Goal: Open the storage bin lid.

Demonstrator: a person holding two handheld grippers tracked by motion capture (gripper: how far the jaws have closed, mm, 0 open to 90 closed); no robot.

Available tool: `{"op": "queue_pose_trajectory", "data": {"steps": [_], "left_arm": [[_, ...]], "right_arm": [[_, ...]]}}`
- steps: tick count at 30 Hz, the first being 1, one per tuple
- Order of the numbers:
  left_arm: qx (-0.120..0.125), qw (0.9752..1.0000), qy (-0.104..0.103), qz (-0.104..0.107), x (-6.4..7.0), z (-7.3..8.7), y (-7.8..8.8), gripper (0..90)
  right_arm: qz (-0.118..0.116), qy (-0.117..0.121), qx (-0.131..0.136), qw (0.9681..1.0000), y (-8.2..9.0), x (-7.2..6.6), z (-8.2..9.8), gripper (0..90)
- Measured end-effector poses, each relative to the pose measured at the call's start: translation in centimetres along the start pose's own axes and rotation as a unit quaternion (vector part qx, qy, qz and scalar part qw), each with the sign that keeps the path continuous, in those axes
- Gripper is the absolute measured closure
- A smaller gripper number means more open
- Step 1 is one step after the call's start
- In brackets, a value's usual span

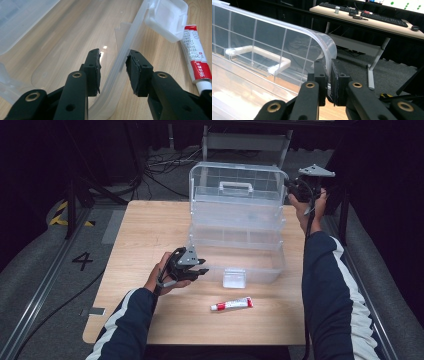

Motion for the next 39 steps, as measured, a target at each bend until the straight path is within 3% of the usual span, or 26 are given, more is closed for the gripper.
{"op": "queue_pose_trajectory", "data": {"steps": [10,24,39], "left_arm": [[-0.001,1.0000,0.002,0.000,0.1,0.0,0.0,63.5],[0.002,1.0000,0.001,0.005,0.0,-0.1,-0.3,64.1],[0.003,1.0000,0.003,0.001,0.1,-0.1,-0.4,63.5]], "right_arm": [[0.001,0.004,-0.009,1.0000,-1.1,0.3,-0.1,83.9],[-0.001,0.009,-0.052,0.9986,-3.5,0.9,-0.3,83.1],[0.001,0.012,-0.075,0.9971,-5.4,1.3,0.0,82.3]]}}
Point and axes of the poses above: each handheld gripper's, and its own axes: y roughly backward along the jaws, z roughly out of its underside, x roughly to its right, the point moved 5 cm from there along -y, roughly forward along the jaws, and after that the axes turned 4 degrees about -x, right-handed, at the moved point
